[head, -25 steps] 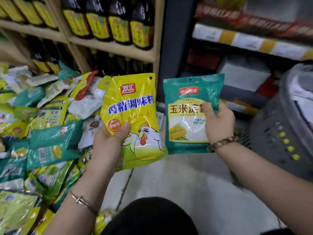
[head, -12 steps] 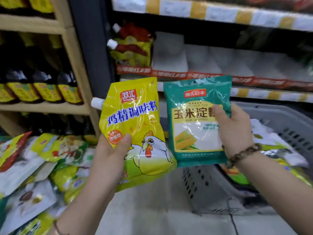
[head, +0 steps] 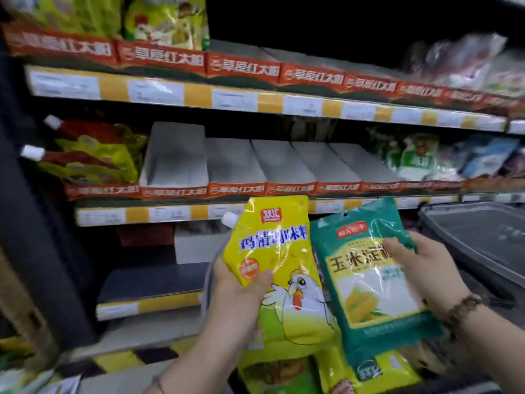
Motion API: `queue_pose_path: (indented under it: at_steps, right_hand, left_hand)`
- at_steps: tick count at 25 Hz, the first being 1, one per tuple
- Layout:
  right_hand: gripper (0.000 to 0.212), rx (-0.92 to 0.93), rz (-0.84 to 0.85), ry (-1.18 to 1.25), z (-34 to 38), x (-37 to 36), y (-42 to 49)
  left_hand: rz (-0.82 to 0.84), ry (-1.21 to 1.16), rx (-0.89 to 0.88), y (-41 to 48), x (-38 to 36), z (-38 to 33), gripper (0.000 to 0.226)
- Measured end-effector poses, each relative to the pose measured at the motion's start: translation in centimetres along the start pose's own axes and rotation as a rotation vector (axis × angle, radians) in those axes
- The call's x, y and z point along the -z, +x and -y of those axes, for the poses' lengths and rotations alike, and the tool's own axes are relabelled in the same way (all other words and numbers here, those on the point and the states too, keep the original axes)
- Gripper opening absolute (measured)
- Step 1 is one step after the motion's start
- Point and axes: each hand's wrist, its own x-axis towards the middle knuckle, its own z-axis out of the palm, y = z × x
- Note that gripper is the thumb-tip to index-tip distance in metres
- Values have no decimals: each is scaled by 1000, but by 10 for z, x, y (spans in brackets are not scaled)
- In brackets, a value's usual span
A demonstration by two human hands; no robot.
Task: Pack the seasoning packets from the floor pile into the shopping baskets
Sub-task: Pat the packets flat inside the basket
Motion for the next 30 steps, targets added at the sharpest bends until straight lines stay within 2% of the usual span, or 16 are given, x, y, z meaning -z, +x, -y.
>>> queue_pose_path:
  at_steps: [3,7,11,15,18,20,24,27,30]
  right_hand:
    - [10,-121,5,-23,-27,18,28]
    - [14,-251,35,-88,-65,17,64]
    - [29,-180,-3,-402,-96,5,92]
    - [11,-192,43,-649,-121,0,104]
    - [15,-224,13,-796,-133,4,105]
    - [21,-234,58,-898,-142,4,104]
    - [34,-310,159,-792,-149,3,97]
    - [53,-170,291,-676,-143,-3,88]
    - [51,-40,498,-718,-144,-20,67]
  left_hand:
    - [79,-36,163,23,-40,6,50]
    - [104,-5,315,48,-76,17,48]
    - [25,67,340,64,-103,29,46]
    - [-44,183,362,70,-116,41,46]
    - [-27,263,302,72,-122,43,43]
    - [-37,348,247,71,-126,45,42]
    - [53,725,147,66,-129,53,67]
    - [210,1079,-155,61,-131,55,70]
    - [379,1277,-322,56,-143,61,65]
